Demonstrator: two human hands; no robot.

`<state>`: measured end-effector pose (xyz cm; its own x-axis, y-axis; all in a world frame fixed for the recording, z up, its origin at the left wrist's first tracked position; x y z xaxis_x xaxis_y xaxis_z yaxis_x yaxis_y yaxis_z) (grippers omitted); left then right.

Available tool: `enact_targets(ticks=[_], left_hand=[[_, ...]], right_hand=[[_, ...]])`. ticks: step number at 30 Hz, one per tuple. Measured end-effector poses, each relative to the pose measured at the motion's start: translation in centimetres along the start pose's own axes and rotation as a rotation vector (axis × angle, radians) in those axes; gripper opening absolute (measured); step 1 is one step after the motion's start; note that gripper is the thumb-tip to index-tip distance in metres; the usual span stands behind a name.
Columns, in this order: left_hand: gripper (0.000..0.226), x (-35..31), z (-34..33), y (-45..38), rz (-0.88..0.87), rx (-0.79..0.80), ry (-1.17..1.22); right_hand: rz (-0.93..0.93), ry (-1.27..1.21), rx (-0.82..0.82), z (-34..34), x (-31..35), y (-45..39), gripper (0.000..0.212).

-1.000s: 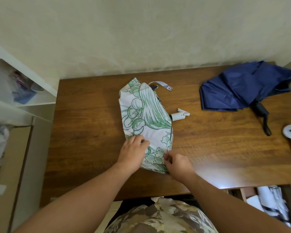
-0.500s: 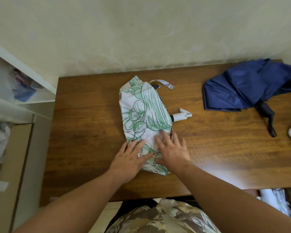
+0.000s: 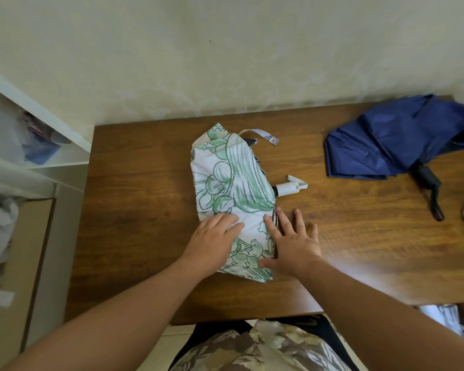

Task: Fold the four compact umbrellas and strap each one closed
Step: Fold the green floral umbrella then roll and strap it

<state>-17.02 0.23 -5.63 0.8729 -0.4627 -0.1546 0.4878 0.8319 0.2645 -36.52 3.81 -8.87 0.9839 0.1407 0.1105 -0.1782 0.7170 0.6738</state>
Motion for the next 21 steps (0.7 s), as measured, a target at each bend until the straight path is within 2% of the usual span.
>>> enact_targets(ticks=[3, 7, 9, 12, 15, 16, 19, 21], left_hand=[[0.073, -0.3, -1.6, -0.4, -0.031, 0.117, -0.102], [0.063, 0.9, -3.9, 1.5, -0.067, 0.317, -0.241], [0.062, 1.0, -4.0, 1.3, -0.055, 0.352, -0.256], [0.062, 0.9, -4.1, 1.0, -0.059, 0.370, -0.267], [0.061, 0.9, -4.0, 1.2, -0.055, 0.391, -0.286], [0.061, 0.9, -4.0, 1.2, -0.053, 0.397, -0.289], [0.061, 0.7, -3.9, 1.2, -0.058, 0.393, -0.288], [0.061, 1.0, -4.1, 1.6, -0.091, 0.319, -0.246]], right_hand=[[-0.006, 0.010, 0.008, 0.0, 0.0, 0.2, 0.123], [-0.025, -0.091, 0.070, 0.6, 0.4, 0.5, 0.114], [-0.069, -0.156, 0.008, 2.3, 1.0, 0.8, 0.091], [-0.028, -0.174, -0.255, 5.6, 3.3, 1.7, 0.059], [0.069, -0.115, -0.298, 5.4, 5.6, 2.1, 0.041], [0.071, -0.110, -0.280, 4.8, 5.5, 2.1, 0.045], [0.064, -0.060, -0.111, 1.4, 3.0, 1.6, 0.088], [0.053, -0.022, -0.024, -0.8, 1.3, 1.3, 0.097]])
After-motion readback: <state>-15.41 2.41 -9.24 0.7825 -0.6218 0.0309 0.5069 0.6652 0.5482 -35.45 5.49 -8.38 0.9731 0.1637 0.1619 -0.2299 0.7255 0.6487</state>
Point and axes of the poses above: each hand's wrist, its own y-axis away from the middle knuckle, its own z-axis out of the back of the hand, x = y × z, the point moved 7 cm from there along -y, towards the middle knuckle, and after that the axes turned 8 degrees about z, right-handed, at the moved point
